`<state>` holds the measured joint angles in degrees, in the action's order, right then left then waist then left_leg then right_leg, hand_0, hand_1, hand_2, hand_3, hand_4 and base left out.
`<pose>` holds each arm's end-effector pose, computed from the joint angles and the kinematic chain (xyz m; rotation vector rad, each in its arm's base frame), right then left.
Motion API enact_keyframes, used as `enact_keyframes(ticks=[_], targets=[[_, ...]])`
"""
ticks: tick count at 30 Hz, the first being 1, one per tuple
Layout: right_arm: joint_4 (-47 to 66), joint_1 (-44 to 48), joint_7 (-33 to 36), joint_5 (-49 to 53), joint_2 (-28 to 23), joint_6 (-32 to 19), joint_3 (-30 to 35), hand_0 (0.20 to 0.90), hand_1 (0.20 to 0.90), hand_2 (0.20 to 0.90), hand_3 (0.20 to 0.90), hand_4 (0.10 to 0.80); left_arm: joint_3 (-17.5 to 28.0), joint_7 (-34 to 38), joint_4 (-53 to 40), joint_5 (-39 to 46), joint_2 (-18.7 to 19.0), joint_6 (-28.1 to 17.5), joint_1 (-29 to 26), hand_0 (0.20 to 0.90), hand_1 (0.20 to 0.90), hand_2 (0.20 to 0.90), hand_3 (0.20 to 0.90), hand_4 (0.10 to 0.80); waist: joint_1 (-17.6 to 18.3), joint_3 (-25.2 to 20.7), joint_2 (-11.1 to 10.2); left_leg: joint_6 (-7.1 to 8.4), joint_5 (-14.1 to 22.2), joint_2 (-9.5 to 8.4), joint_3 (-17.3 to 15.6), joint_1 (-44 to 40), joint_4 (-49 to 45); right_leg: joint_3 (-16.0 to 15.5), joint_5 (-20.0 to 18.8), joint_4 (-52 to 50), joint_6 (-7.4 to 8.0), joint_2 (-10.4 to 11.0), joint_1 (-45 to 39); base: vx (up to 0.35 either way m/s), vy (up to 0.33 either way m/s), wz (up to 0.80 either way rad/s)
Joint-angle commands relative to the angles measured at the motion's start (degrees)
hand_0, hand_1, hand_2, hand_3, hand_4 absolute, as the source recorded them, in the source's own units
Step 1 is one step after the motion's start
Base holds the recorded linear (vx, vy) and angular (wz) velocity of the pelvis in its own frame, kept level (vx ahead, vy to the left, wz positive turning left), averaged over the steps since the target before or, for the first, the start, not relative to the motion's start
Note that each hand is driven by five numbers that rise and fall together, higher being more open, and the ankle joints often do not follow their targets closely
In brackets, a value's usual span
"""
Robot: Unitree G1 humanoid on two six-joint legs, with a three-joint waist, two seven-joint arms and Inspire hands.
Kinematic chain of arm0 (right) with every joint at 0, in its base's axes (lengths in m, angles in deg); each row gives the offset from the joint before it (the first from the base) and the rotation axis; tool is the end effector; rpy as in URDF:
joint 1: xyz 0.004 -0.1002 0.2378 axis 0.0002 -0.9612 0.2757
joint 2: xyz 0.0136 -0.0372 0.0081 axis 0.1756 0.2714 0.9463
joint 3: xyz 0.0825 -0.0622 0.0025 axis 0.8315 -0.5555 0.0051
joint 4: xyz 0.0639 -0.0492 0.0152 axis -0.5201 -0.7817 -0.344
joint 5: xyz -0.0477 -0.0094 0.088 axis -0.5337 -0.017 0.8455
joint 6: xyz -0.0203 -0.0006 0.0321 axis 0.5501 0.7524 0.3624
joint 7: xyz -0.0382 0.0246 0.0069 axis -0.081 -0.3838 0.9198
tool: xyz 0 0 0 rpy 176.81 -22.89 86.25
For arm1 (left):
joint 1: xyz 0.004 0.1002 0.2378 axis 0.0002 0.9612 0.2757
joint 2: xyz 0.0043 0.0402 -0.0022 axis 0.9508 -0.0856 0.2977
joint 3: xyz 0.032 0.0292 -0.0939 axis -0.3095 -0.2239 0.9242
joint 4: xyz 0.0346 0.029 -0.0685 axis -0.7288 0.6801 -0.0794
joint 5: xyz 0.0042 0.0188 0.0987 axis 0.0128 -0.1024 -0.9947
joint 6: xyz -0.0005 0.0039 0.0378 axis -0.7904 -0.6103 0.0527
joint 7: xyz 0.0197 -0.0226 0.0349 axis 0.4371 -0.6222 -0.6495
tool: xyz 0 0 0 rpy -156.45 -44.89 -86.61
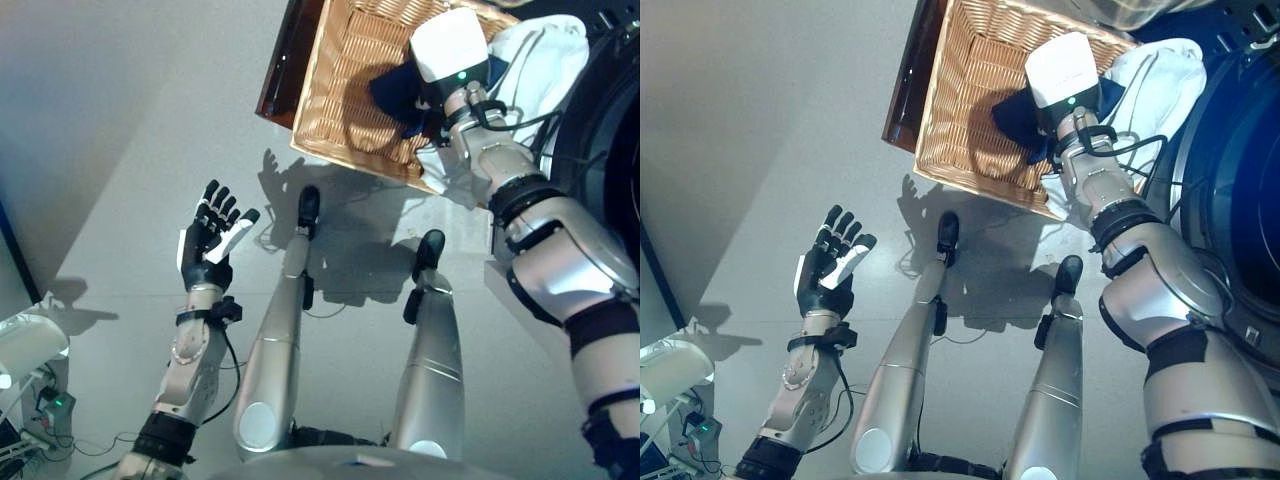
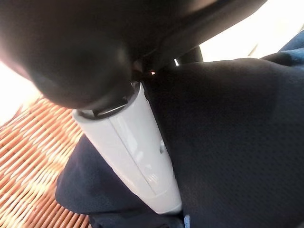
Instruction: Pick up the clothes and place them into the washing machine
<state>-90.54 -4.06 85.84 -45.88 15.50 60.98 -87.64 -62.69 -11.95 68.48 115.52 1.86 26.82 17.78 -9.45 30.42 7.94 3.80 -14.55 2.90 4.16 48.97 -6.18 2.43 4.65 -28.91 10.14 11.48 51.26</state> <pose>0.3761 -0.1977 0.2298 -1.9754 -0.4594 -0.3694 0.1998 0.1694 0.0413 -0.3615 -0.1306 0.1346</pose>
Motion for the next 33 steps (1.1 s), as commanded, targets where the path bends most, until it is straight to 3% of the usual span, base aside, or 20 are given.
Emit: enact_keyframes(ticks=[1,9,17,22,27,33], targets=[[3.12,-1.39,2.02,2.65,-5.51,4.05,3.69,0.200,0.200,0.200,0.200,0.300,1.66,0.93,-4.70,0.08,2.32,-4.63,-0.45,0.900,0.900,0.900,0.900,0.800,-1.13,-0.63,0.34,0.91,8.17,-0.72,-3.78,-0.97,-5.23,0.89,-6.06,10.73,-3.34,-0.24,-4.03,0.009,0.004,-0.03],[18.88,-3.93,5.94,6.76,-8.00,2.78,11.30,0.200,0.200,0.200,0.200,0.300,1.73,1.35,-2.29,-0.60,2.25,-4.56,-0.94,0.900,0.900,0.900,0.900,0.800,-0.06,-0.63,-0.83,0.62,8.91,-0.48,-4.49,-5.31,-4.94,1.45,-5.93,11.61,-3.18,-0.25,-8.25,0.002,0.001,0.00],[35.47,-14.01,10.59,15.86,-6.07,-1.35,25.89,0.200,0.200,0.200,0.200,0.300,1.11,0.79,2.10,-0.81,1.65,-3.50,-0.41,0.900,0.900,0.900,0.900,0.800,1.49,-0.63,-2.33,-0.10,10.96,-0.06,-5.25,-12.22,-5.90,1.92,-4.98,12.08,-3.26,-0.28,-15.41,0.031,-0.014,-0.09],[42.67,-22.79,11.34,27.10,-0.70,-6.51,34.25,0.200,0.200,0.200,0.200,0.300,0.82,0.31,3.73,-0.75,1.78,-2.50,0.81,0.900,0.900,0.900,0.900,0.800,2.46,-0.88,-3.10,-0.39,12.20,0.11,-5.46,-16.14,-6.77,2.13,-4.50,12.76,-3.35,-0.45,-19.83,0.044,-0.020,-0.06],[45.38,-33.09,8.72,48.64,7.91,-14.18,40.58,0.200,0.200,0.200,0.200,0.300,0.72,-0.24,4.34,0.27,1.67,-0.65,2.63,0.900,0.900,0.900,0.900,0.800,3.43,-2.29,-3.64,-0.72,13.47,0.41,-6.28,-18.51,-7.38,3.00,-4.16,13.58,-3.36,-0.75,-21.93,0.052,-0.025,-0.08],[45.07,-41.30,5.11,66.18,13.39,-20.23,45.38,0.200,0.200,0.200,0.200,0.300,0.79,-1.25,3.93,1.19,1.37,0.43,4.26,0.900,0.900,0.900,0.900,0.800,4.12,-3.12,-2.62,-0.79,13.69,0.34,-6.90,-19.10,-7.81,4.03,-3.94,13.72,-3.45,-1.00,-22.07,0.015,-0.012,-0.07]])
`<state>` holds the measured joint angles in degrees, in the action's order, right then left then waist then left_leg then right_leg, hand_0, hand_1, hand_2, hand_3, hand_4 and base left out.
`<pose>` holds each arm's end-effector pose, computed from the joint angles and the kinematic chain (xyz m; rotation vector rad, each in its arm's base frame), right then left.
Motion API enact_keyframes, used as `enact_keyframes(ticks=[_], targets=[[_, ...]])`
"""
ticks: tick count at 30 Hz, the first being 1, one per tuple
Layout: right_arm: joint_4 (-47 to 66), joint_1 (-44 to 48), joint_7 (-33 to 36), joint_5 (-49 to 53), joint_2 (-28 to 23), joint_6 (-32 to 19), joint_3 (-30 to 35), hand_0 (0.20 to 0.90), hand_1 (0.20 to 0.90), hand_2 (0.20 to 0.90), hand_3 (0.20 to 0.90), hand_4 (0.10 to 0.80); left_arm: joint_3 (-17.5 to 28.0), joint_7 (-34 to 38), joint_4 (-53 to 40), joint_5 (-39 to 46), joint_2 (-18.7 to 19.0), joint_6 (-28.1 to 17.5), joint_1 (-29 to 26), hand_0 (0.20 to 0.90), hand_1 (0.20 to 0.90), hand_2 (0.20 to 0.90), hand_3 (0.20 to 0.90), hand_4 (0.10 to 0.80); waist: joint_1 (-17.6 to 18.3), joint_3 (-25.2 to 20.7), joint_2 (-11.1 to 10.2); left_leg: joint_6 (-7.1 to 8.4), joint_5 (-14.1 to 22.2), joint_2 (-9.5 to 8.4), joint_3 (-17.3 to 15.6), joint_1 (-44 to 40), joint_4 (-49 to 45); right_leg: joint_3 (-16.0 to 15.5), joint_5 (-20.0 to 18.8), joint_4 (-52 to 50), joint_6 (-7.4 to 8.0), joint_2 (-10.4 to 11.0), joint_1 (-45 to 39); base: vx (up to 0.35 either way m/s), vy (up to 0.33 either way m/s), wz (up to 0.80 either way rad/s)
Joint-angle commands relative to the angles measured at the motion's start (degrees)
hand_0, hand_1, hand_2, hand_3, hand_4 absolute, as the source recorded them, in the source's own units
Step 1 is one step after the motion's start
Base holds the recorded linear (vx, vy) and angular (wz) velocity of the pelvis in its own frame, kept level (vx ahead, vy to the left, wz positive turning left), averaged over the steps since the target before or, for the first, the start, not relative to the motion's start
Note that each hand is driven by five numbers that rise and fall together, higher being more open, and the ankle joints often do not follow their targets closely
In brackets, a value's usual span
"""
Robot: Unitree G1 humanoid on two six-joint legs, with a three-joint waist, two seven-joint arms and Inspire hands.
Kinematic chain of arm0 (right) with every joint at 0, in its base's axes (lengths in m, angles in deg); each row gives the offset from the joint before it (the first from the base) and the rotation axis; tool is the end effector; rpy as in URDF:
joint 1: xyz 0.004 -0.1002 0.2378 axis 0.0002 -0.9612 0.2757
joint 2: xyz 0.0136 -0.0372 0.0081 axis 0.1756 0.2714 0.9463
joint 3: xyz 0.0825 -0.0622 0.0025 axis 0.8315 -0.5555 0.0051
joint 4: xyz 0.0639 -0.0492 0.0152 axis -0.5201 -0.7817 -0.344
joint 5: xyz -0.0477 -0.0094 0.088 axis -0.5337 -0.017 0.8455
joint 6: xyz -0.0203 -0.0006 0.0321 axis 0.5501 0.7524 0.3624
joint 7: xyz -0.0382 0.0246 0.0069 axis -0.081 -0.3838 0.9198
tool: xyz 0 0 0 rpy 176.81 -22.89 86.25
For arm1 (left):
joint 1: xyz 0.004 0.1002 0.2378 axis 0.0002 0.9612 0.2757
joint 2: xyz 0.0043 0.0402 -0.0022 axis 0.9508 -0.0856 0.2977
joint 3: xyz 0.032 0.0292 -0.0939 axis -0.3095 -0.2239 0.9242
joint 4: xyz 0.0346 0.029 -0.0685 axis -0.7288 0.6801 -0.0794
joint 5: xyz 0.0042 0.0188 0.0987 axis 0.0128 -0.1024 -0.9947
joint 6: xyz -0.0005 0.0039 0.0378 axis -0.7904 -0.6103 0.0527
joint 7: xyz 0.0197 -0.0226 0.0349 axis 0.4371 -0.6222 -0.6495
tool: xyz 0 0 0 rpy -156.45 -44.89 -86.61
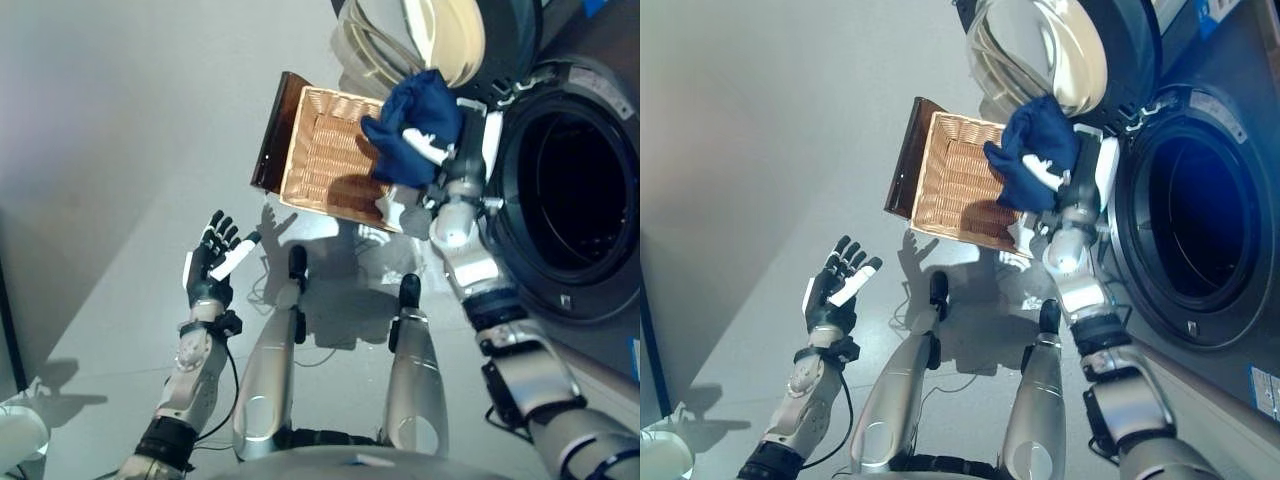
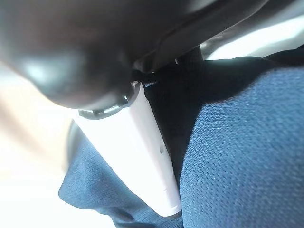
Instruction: Pick up the clothes and place them into the washing machine
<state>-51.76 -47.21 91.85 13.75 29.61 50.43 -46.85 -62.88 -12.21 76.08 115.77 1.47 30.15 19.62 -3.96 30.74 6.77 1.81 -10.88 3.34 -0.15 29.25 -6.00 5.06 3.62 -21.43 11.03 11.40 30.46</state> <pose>0.3062 -0.1741 0.1091 -0.1340 -0.2232 -0.4254 0.1893 0.1752 0.0097 -0.3224 0.0729 0.1875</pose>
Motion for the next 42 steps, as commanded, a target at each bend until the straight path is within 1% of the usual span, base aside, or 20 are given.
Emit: enact_keyframes(ticks=[1,2,3,5,8,9,12,17,18,19,21,25,30,32,33,35,37,38,40,42], targets=[[5.07,-0.15,-2.01,14.67,2.06,-12.97,7.17,0.200,0.200,0.200,0.200,0.300,0.63,-1.57,-3.84,1.62,1.46,-2.71,3.07,0.900,0.900,0.900,0.900,0.800,-1.12,-3.53,-0.44,1.25,10.35,-0.15,-2.87,0.38,-8.23,1.54,-2.50,5.97,-4.36,-0.88,-1.26,-0.008,-0.002,-0.10],[5.04,-0.13,-2.05,14.72,2.04,-12.99,7.18,0.200,0.200,0.200,0.200,0.300,0.63,-1.58,-3.84,1.63,1.46,-2.71,3.05,0.900,0.900,0.900,0.900,0.800,-1.17,-3.66,-0.45,1.24,10.11,-0.15,-2.89,0.56,-8.09,1.58,-2.74,6.10,-4.36,-0.90,-1.06,-0.011,-0.004,-0.14],[4.18,-1.52,-3.71,21.78,3.56,-15.13,8.48,0.200,0.200,0.200,0.200,0.300,0.49,-1.97,-3.77,2.49,1.14,-2.62,3.50,0.900,0.900,0.900,0.900,0.800,-0.95,-3.84,0.36,1.27,10.22,-0.11,-3.17,0.67,-8.15,1.99,-2.66,6.20,-4.42,-0.98,-0.87,-0.013,-0.007,-0.13],[2.39,-2.09,-4.99,28.79,5.03,-17.23,10.05,0.200,0.200,0.200,0.200,0.300,0.19,-2.41,-3.67,3.52,0.75,-2.50,3.56,0.900,0.900,0.900,0.900,0.800,-0.76,-3.95,1.21,1.31,10.28,-0.13,-3.37,0.75,-8.19,2.36,-2.44,6.11,-4.48,-1.10,-0.67,-0.013,-0.012,-0.14],[1.33,-2.82,-6.70,37.69,6.82,-19.41,11.58,0.200,0.200,0.200,0.200,0.300,-0.60,-3.09,-3.45,4.88,0.67,-2.26,3.81,0.900,0.900,0.900,0.900,0.800,-0.53,-3.85,2.25,1.34,10.71,-0.13,-3.66,0.76,-8.61,2.81,-2.04,5.80,-4.48,-1.02,-0.64,-0.020,-0.017,-0.09],[1.04,-2.89,-7.70,41.86,8.03,-20.88,12.76,0.200,0.200,0.200,0.200,0.300,-0.99,-3.21,-3.36,5.24,0.60,-2.09,3.73,0.900,0.900,0.900,0.900,0.800,-0.30,-3.76,2.75,1.37,10.76,-0.20,-3.81,0.90,-8.73,3.05,-2.02,5.72,-4.46,-1.00,-0.45,0.000,0.000,0.00],[0.48,-3.79,-9.68,48.61,9.88,-22.95,14.94,0.200,0.200,0.200,0.200,0.300,-1.40,-3.63,-3.15,6.30,0.58,-1.90,4.19,0.900,0.900,0.900,0.900,0.800,-0.04,-3.75,4.01,1.29,10.96,-0.28,-4.18,0.96,-8.91,3.57,-1.89,5.46,-4.48,-0.98,-0.12,0.000,0.000,0.00],[-1.35,-3.93,-11.38,55.40,10.45,-25.18,18.92,0.200,0.200,0.200,0.200,0.300,-2.23,-4.58,-3.25,7.64,0.38,-1.65,4.65,0.900,0.900,0.900,0.900,0.800,0.16,-4.21,5.82,1.13,10.95,-0.47,-4.73,1.03,-8.77,4.22,-1.86,5.06,-4.48,-0.89,0.45,0.001,-0.002,-0.04],[-1.63,-3.68,-11.37,56.25,10.21,-25.60,19.62,0.200,0.200,0.200,0.200,0.300,-2.49,-4.80,-3.35,7.77,0.46,-1.62,4.68,0.900,0.900,0.900,0.900,0.800,0.35,-4.21,6.09,1.14,11.41,-0.55,-4.80,0.84,-9.03,4.33,-1.42,4.71,-4.45,-0.86,0.43,-0.008,0.000,-0.08],[-1.69,-3.61,-11.44,56.32,10.15,-25.61,19.62,0.200,0.200,0.200,0.200,0.300,-2.47,-4.80,-3.35,7.78,0.43,-1.62,4.62,0.900,0.900,0.900,0.900,0.800,0.30,-4.25,6.10,1.13,11.10,-0.51,-4.83,1.02,-8.93,4.40,-1.72,4.79,-4.46,-0.91,0.65,0.027,0.006,-0.09],[-3.37,-2.59,-11.81,58.79,9.32,-26.24,21.68,0.200,0.200,0.200,0.200,0.300,-2.90,-5.16,-3.29,8.14,0.49,-1.45,4.85,0.900,0.900,0.900,0.900,0.800,0.61,-4.50,6.80,1.22,11.58,-0.62,-4.93,0.92,-9.22,4.73,-1.13,4.22,-4.55,-0.89,0.80,0.023,0.005,-0.05],[-3.64,-1.28,-12.22,61.89,8.54,-27.93,23.86,0.200,0.200,0.200,0.200,0.300,-3.48,-5.57,-3.14,8.54,0.41,-1.20,4.97,0.900,0.900,0.900,0.900,0.800,0.95,-4.85,7.38,1.34,11.65,-0.54,-5.32,0.98,-9.28,5.09,-0.77,3.67,-4.62,-1.03,1.22,0.000,0.000,0.00],[-5.81,1.47,-12.17,64.72,6.56,-28.87,26.14,0.200,0.200,0.200,0.200,0.300,-4.22,-6.05,-2.57,8.51,0.53,-0.82,5.17,0.900,0.900,0.900,0.900,0.800,0.94,-5.31,7.96,1.38,11.23,-0.51,-5.71,0.97,-8.78,5.54,-1.07,3.78,-4.68,-1.25,1.70,0.004,-0.003,-0.08],[-6.50,3.57,-11.95,65.49,4.62,-29.64,27.60,0.200,0.200,0.200,0.200,0.300,-4.60,-6.49,-2.22,8.77,0.43,-0.69,5.18,0.900,0.900,0.900,0.900,0.800,1.19,-5.39,8.37,1.37,11.79,-0.55,-5.80,0.74,-9.00,5.61,-0.44,3.38,-4.70,-1.19,1.59,0.024,-0.001,-0.07],[-7.19,4.59,-11.73,65.58,3.63,-29.87,28.18,0.200,0.200,0.200,0.200,0.300,-4.68,-6.64,-2.11,8.77,0.45,-0.69,5.25,0.900,0.900,0.900,0.900,0.800,1.29,-5.55,8.54,1.37,11.45,-0.52,-5.87,0.86,-8.92,5.72,-0.72,3.42,-4.71,-1.22,1.78,0.000,0.000,0.00],[-10.00,7.37,-10.97,65.96,-0.30,-29.88,29.65,0.200,0.200,0.200,0.200,0.300,-4.96,-7.14,-2.17,8.94,0.71,-0.79,5.40,0.900,0.900,0.900,0.900,0.800,1.21,-6.06,8.97,1.43,11.41,-0.55,-6.06,0.82,-8.73,6.03,-0.71,3.29,-4.72,-1.24,2.01,0.000,0.000,0.00],[-11.20,8.34,-10.77,66.01,-1.79,-29.63,29.86,0.200,0.200,0.200,0.200,0.300,-5.06,-7.36,-2.28,9.08,0.75,-0.80,5.40,0.900,0.900,0.900,0.900,0.800,1.12,-6.19,9.18,1.44,11.47,-0.59,-6.13,0.78,-8.75,6.17,-0.66,3.13,-4.69,-1.23,2.11,0.000,0.000,0.00],[-13.31,10.08,-10.01,65.22,-4.98,-28.87,30.05,0.200,0.200,0.200,0.200,0.300,-5.17,-7.51,-2.14,8.93,1.05,-0.97,5.50,0.900,0.900,0.900,0.900,0.800,1.20,-6.46,9.25,1.52,11.60,-0.67,-6.23,0.58,-8.77,6.17,-0.49,2.99,-4.64,-1.20,2.06,0.000,0.000,0.00],[-14.51,10.98,-9.86,65.15,-6.26,-28.49,29.97,0.200,0.200,0.200,0.200,0.300,-5.31,-7.66,-2.15,8.90,1.07,-1.05,5.41,0.900,0.900,0.900,0.900,0.800,1.11,-6.62,9.34,1.54,11.49,-0.65,-6.33,0.64,-8.68,6.23,-0.60,2.96,-4.64,-1.21,2.22,0.010,-0.004,-0.05],[-16.98,13.13,-9.42,65.09,-9.75,-27.83,29.92,0.200,0.200,0.200,0.200,0.300,-5.57,-8.05,-2.36,9.09,1.36,-1.18,5.43,0.900,0.900,0.900,0.900,0.800,1.08,-6.86,9.51,1.63,11.46,-0.63,-6.44,0.68,-8.57,6.36,-0.49,2.87,-4.59,-1.21,2.38,0.006,-0.002,-0.02]])
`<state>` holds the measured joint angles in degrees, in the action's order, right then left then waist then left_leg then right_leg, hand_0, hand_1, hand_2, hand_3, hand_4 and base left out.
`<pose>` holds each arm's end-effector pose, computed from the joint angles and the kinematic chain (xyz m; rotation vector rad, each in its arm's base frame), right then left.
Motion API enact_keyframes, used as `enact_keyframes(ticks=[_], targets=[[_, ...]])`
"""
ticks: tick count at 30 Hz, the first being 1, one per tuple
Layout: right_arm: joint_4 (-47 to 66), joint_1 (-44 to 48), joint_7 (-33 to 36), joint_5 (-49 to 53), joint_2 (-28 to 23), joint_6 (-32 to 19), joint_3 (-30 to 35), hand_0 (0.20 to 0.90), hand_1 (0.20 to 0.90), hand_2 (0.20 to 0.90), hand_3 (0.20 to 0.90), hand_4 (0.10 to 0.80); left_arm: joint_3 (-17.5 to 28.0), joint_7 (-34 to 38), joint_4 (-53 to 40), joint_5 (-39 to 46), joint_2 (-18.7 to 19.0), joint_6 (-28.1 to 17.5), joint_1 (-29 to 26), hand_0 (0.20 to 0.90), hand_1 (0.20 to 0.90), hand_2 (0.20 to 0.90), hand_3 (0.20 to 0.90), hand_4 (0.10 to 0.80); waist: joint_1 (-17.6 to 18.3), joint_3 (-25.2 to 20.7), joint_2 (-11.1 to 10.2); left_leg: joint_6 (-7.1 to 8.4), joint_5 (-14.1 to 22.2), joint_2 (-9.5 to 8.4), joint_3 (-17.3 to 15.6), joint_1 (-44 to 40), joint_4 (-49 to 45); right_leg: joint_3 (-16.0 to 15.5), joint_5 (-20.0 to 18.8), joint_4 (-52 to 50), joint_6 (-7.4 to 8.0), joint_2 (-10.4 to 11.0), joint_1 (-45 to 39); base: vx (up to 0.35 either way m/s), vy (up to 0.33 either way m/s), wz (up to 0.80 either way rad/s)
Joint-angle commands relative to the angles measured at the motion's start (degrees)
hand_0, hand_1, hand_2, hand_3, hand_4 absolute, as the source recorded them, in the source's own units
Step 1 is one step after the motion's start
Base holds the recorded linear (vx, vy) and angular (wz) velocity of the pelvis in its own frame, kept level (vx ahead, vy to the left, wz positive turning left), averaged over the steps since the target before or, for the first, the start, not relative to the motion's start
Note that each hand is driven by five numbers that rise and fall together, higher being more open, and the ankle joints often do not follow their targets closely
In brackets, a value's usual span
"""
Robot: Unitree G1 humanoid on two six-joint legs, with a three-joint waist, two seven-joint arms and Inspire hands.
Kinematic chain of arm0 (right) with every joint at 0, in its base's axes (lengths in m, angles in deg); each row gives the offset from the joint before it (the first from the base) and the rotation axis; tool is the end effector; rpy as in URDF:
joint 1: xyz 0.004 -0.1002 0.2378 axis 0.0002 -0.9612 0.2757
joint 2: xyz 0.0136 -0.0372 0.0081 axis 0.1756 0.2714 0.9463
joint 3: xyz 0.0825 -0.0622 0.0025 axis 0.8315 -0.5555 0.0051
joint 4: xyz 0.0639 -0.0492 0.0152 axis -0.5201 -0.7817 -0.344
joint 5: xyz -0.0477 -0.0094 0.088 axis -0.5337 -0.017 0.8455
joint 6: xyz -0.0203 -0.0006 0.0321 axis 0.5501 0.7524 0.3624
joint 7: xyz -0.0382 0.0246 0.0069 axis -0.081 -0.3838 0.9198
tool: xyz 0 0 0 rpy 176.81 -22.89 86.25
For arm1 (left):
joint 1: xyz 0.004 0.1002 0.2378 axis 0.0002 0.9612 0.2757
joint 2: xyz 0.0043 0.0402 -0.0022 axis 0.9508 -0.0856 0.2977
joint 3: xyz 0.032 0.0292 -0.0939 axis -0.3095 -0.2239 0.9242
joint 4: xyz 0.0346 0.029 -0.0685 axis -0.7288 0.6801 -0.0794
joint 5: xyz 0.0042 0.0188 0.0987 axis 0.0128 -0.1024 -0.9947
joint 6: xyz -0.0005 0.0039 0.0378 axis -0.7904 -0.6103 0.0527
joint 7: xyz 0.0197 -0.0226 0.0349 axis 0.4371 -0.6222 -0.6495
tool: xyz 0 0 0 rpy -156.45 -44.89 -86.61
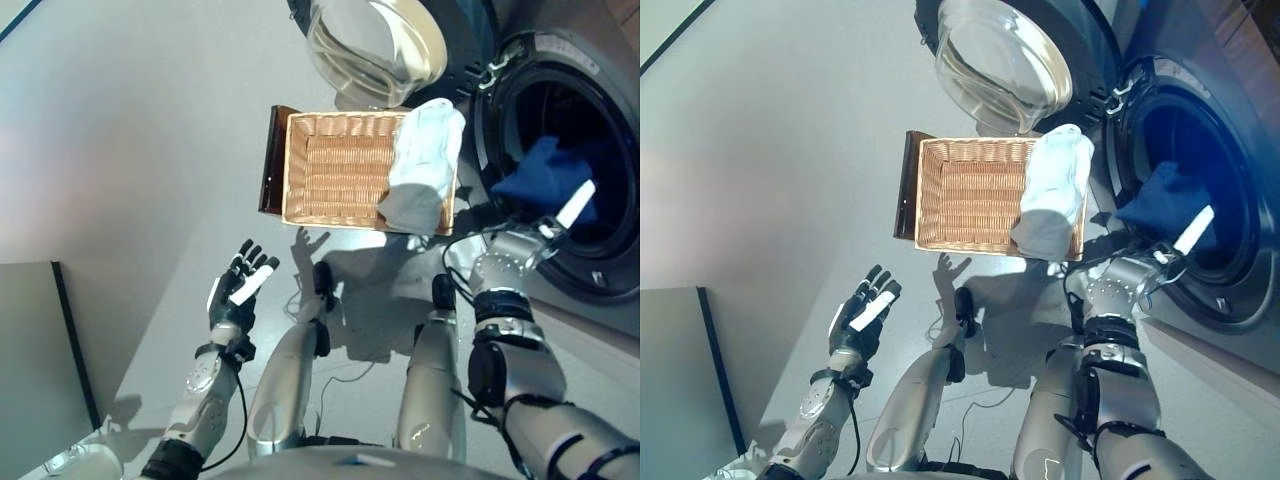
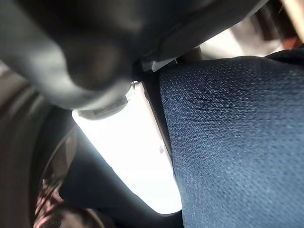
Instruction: Pick up the clothes and place them into the washing machine
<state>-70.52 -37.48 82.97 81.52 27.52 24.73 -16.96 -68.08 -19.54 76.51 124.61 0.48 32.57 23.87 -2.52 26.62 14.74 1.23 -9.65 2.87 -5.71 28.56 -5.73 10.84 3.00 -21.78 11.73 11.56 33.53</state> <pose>0.3060 -0.2828 0.1278 1.3521 -0.4629 -0.9483 0.1667 0.1594 -0.0110 -0.4832 0.2273 0.0525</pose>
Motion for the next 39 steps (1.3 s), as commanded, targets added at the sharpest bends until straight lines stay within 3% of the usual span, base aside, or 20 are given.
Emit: enact_keyframes(ticks=[1,13,25,26,39], targets=[[0.55,4.49,-0.36,-2.54,-9.17,-1.77,-0.04,0.200,0.200,0.200,0.200,0.300,-0.34,-0.78,-2.74,0.23,2.46,-3.57,1.18,0.900,0.900,0.900,0.900,0.800,-0.44,-2.88,1.60,2.23,10.21,-0.14,-0.93,1.32,-8.75,0.56,0.17,3.17,-5.31,-1.35,-0.64,0.000,0.000,0.00],[-8.51,18.81,1.54,-0.91,-23.99,0.01,-4.32,0.200,0.200,0.200,0.200,0.300,-1.80,-1.40,-4.89,1.05,3.78,-4.09,1.04,0.900,0.900,0.900,0.900,0.800,-1.03,-3.84,2.66,2.69,9.25,-0.45,-1.10,0.68,-7.06,0.64,0.67,2.78,-5.14,-1.36,-0.39,0.009,-0.001,0.01],[-10.99,24.97,2.52,0.27,-27.45,-0.91,-6.96,0.203,0.203,0.203,0.203,0.302,-2.48,-1.10,-5.10,1.29,4.25,-4.28,0.37,0.900,0.900,0.900,0.900,0.800,-1.43,-4.69,3.27,2.75,8.95,-0.50,-1.23,1.00,-6.78,0.60,0.69,2.41,-5.10,-1.16,0.19,0.000,0.000,0.00],[-11.09,24.83,2.73,-0.30,-27.22,-0.63,-7.01,0.900,0.900,0.900,0.900,0.800,-2.51,-1.01,-5.06,1.24,4.19,-4.31,0.48,0.900,0.900,0.900,0.900,0.800,-1.41,-4.72,3.31,2.76,8.92,-0.51,-1.23,1.02,-6.74,0.50,0.66,2.36,-5.15,-1.15,0.26,0.000,0.000,0.00],[-12.09,24.76,4.41,-3.73,-24.88,1.57,-8.84,0.900,0.900,0.900,0.900,0.800,-1.49,-0.11,-4.80,1.21,4.26,-4.24,0.00,0.900,0.900,0.900,0.900,0.800,-1.75,-4.17,2.83,2.52,8.79,-0.57,-1.31,1.84,-7.07,0.38,0.04,2.12,-5.32,-1.25,0.97,-0.010,0.002,0.00]])
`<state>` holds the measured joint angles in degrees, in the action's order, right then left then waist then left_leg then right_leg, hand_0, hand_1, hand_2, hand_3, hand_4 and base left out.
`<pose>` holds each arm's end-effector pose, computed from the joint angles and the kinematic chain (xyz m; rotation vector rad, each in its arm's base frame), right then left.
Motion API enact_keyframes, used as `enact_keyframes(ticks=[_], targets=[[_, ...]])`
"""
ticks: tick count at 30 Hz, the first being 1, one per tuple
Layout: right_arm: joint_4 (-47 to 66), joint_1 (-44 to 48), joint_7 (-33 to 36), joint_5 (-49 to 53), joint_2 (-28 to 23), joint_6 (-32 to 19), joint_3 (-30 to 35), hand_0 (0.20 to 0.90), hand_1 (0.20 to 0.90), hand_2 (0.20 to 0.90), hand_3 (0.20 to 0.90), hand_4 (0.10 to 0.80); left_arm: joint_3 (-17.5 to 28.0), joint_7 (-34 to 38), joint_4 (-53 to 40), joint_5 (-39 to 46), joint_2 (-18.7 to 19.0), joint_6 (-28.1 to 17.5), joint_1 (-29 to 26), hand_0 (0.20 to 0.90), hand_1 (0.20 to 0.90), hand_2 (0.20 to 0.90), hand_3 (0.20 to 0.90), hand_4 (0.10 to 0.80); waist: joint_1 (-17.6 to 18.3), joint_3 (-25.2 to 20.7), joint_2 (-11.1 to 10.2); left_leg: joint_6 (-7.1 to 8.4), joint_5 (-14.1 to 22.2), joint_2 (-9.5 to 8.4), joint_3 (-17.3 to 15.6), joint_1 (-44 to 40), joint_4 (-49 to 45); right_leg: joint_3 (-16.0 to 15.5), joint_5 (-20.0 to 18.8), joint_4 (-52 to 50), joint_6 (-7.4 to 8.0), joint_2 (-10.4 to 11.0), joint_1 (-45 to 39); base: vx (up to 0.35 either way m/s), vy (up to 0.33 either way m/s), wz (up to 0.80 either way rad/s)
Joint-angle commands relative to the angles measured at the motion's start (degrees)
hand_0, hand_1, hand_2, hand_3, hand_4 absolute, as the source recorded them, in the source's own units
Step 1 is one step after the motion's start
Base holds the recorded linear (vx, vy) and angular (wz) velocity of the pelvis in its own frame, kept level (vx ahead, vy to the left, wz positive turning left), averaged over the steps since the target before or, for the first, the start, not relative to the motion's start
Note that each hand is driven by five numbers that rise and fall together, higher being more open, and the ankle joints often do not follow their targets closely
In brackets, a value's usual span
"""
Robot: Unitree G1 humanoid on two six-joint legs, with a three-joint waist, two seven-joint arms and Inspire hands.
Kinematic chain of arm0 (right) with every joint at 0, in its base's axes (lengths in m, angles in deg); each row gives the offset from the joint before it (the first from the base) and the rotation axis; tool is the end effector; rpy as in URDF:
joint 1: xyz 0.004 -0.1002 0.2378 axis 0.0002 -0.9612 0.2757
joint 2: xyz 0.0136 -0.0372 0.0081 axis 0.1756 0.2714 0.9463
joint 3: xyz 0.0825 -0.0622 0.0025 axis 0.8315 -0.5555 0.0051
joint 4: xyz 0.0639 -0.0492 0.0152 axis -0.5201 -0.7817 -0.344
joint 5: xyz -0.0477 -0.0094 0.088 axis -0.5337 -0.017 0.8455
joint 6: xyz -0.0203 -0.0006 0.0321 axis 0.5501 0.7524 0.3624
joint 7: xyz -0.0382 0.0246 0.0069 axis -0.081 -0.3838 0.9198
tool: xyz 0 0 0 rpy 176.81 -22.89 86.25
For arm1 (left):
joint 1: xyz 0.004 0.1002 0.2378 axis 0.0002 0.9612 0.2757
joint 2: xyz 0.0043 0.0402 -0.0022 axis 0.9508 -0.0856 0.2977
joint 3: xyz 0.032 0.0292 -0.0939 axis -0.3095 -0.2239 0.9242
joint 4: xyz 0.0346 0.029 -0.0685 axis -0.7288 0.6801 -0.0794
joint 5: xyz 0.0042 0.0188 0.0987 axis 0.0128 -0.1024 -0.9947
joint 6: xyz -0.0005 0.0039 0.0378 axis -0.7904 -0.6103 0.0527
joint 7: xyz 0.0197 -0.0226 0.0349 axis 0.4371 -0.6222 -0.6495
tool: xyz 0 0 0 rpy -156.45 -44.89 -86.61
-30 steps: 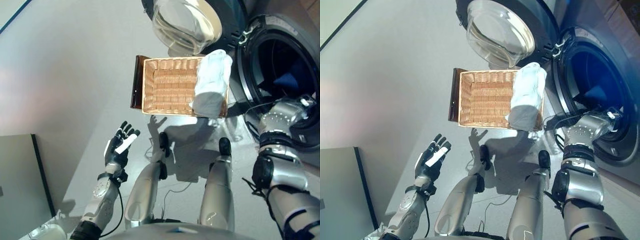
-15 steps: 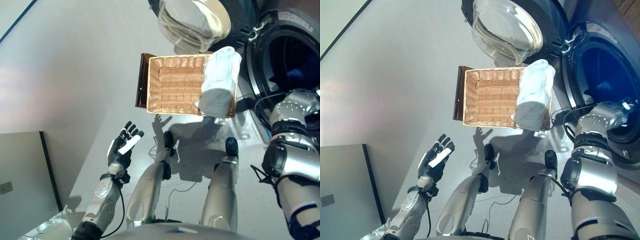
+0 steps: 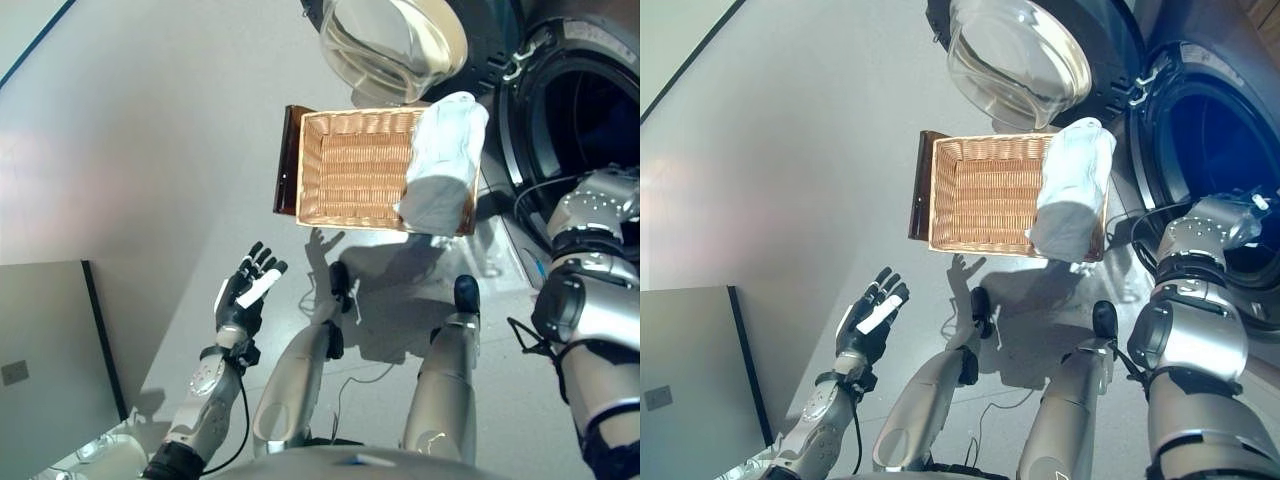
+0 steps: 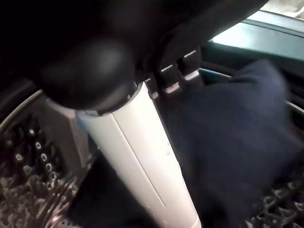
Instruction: Pick up the clothes and place them into the washing machine
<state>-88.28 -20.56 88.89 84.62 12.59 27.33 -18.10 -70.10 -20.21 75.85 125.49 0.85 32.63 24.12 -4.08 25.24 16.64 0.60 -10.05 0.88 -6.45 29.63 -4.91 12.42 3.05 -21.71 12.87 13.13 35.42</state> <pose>0.3170 -0.3307 0.2035 1.4048 -0.5025 -1.0618 0.1644 0.1541 -0.0113 -0.4955 0.2388 0.0112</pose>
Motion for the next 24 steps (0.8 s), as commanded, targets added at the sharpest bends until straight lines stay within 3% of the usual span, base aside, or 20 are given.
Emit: enact_keyframes(ticks=[1,11,14,15,17,21,24], targets=[[6.15,7.57,-1.33,-7.09,-9.58,-1.13,-7.62,0.900,0.900,0.900,0.900,0.800,0.64,0.65,-4.16,0.38,3.91,-4.31,-0.20,0.900,0.900,0.900,0.900,0.800,-0.16,-2.77,0.92,3.14,9.19,1.44,-0.61,0.88,-8.06,-1.20,-0.05,1.99,-6.48,-2.82,-0.93,-0.034,0.014,0.00],[8.51,4.84,0.19,-11.36,-6.76,-0.05,-7.97,0.900,0.900,0.900,0.900,0.800,1.35,0.94,-4.34,0.60,4.12,-4.37,0.25,0.900,0.900,0.900,0.900,0.800,-0.52,-2.95,0.40,2.94,9.39,1.51,-0.63,1.21,-8.73,-1.05,-0.39,2.04,-6.52,-2.79,-0.82,0.000,0.000,0.00],[7.76,3.85,6.57,-26.42,-7.36,4.91,-12.00,0.900,0.900,0.900,0.900,0.800,1.86,1.38,-4.61,0.15,4.54,-4.50,0.47,0.900,0.900,0.900,0.900,0.800,-0.72,-2.63,0.15,2.89,9.68,1.48,-0.55,0.91,-8.84,-1.21,-0.08,2.00,-6.55,-2.72,-1.24,-0.014,0.000,0.00],[8.18,3.96,7.26,-27.09,-7.17,5.15,-12.05,0.900,0.900,0.900,0.900,0.800,1.93,1.40,-4.66,0.13,4.42,-4.49,0.49,0.900,0.900,0.900,0.900,0.800,-0.67,-2.58,0.23,2.86,9.32,1.54,-0.59,1.09,-8.77,-1.14,-0.47,2.08,-6.55,-2.81,-1.04,-0.051,-0.009,-0.01],[9.75,2.14,13.52,-40.28,-4.60,9.00,-15.07,0.900,0.900,0.900,0.900,0.800,2.50,2.52,-5.12,-0.87,4.43,-4.96,0.40,0.900,0.900,0.900,0.900,0.800,-0.75,-2.09,0.13,2.74,9.52,1.56,-0.59,0.94,-8.91,-1.07,-0.35,2.26,-6.66,-3.01,-1.37,-0.017,-0.012,-0.01],[14.47,-2.04,17.20,-55.52,-0.25,15.12,-18.11,0.900,0.900,0.900,0.900,0.800,3.27,3.54,-6.21,-1.98,4.39,-5.66,0.41,0.900,0.900,0.900,0.900,0.800,-0.71,-1.37,-0.51,2.52,8.95,1.82,-0.44,0.98,-8.82,-1.21,-1.02,2.61,-6.79,-3.37,-1.74,-0.009,-0.005,0.01],[16.24,-5.08,16.07,-64.31,1.65,19.31,-20.76,0.900,0.900,0.900,0.900,0.800,3.89,3.56,-6.78,-2.76,4.33,-6.13,0.59,0.900,0.900,0.900,0.900,0.800,-0.59,-0.98,-1.08,2.40,8.84,1.93,-0.31,1.09,-8.98,-1.33,-1.34,2.72,-6.83,-3.49,-1.82,-0.014,-0.012,0.07]])
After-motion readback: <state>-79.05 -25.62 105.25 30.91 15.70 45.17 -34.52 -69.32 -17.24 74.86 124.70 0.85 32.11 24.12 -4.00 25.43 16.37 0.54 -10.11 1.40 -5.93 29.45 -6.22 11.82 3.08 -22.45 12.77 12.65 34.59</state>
